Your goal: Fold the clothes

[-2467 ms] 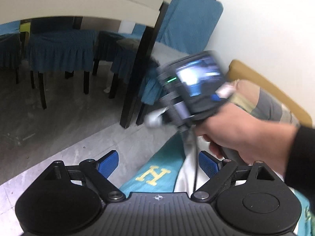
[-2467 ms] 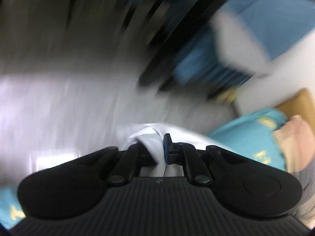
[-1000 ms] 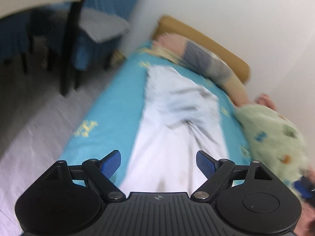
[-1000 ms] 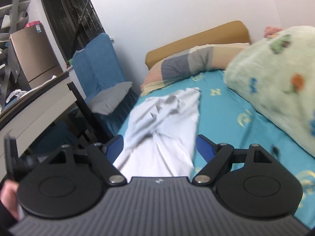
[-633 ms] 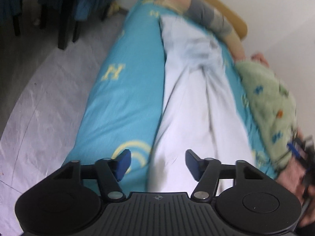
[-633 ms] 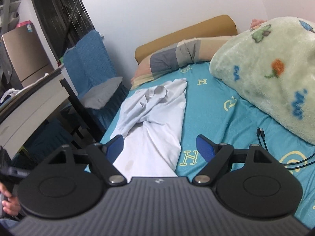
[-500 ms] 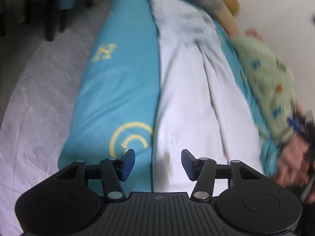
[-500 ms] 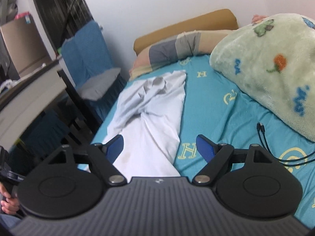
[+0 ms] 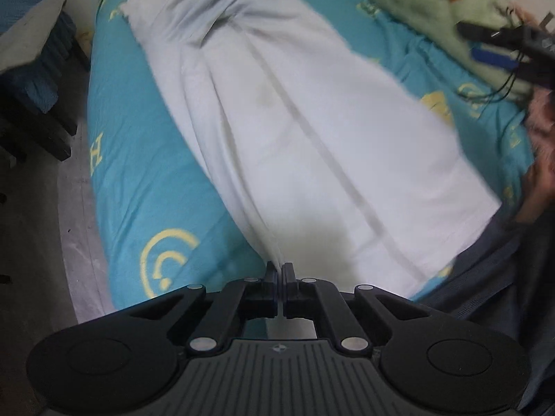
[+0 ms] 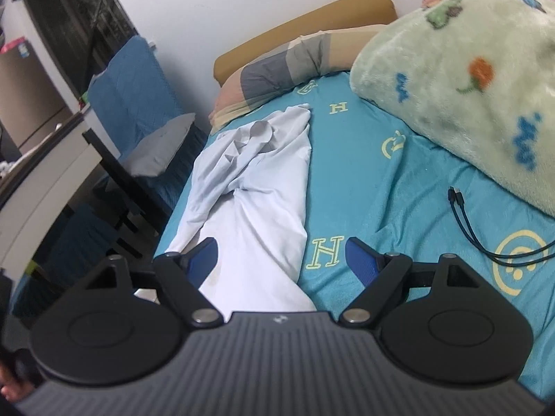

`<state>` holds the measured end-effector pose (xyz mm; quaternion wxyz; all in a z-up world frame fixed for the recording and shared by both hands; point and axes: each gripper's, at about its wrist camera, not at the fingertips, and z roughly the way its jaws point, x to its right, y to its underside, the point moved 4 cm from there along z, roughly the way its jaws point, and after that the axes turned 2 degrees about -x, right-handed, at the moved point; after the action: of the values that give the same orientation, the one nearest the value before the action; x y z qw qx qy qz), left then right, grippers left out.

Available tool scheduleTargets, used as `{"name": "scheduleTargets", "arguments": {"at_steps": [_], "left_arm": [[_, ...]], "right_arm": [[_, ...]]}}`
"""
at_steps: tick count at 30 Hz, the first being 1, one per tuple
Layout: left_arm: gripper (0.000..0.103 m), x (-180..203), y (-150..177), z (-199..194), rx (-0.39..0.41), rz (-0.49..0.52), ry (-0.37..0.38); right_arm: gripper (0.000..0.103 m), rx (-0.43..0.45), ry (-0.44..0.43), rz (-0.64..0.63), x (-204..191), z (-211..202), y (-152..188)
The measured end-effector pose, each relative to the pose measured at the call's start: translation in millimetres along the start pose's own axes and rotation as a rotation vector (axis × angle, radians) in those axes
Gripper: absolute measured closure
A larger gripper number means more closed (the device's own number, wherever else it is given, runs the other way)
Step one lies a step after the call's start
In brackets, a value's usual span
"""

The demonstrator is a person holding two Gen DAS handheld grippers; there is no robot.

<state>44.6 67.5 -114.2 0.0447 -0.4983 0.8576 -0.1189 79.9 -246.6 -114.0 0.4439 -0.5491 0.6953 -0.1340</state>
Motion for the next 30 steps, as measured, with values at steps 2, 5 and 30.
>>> {"name": "scheduleTargets", "arguments": {"at_steps": [2, 5, 30], "left_arm": [[0.102, 26.1, -14.8, -9.9, 0.021, -0.016, -0.001], [0.102, 53.9, -27.6, -7.1, 0.037, -0.073, 0.005], [0.1, 70.8, -7.3, 10.6, -0.097, -0.086, -0.062]], "right_arm": [[0.021, 0.003, -0.005, 0.017, 4.4, -0.1, -1.8], [0.021, 0.008, -0.008, 0.038, 10.7, -0.2, -4.0], [0.021, -0.032, -0.021, 0.058, 20.7, 15.3, -6.4]]}}
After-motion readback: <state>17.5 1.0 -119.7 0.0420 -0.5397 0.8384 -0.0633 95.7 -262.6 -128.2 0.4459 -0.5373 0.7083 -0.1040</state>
